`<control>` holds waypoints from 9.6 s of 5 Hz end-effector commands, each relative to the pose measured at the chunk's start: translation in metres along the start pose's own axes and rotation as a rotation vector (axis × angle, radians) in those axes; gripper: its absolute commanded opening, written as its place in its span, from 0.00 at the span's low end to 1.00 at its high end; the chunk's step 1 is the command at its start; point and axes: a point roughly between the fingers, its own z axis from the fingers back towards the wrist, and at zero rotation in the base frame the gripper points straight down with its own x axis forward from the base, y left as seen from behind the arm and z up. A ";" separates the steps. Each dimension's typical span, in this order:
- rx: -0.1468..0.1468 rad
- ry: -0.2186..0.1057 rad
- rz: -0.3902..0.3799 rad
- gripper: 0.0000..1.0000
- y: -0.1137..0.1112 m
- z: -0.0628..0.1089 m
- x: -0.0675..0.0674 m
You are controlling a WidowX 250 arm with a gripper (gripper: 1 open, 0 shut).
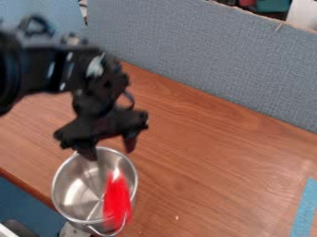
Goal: Put the red object in the metal pot
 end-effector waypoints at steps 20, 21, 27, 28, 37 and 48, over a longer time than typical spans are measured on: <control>0.219 0.167 0.541 1.00 -0.039 0.004 0.017; 0.208 0.186 0.393 1.00 -0.031 -0.027 -0.002; 0.179 0.175 0.442 1.00 0.029 0.013 -0.022; 0.159 0.184 0.337 1.00 0.018 0.016 -0.024; 0.184 0.185 0.214 1.00 -0.001 0.025 0.012; 0.091 0.268 -0.500 1.00 0.010 0.061 0.010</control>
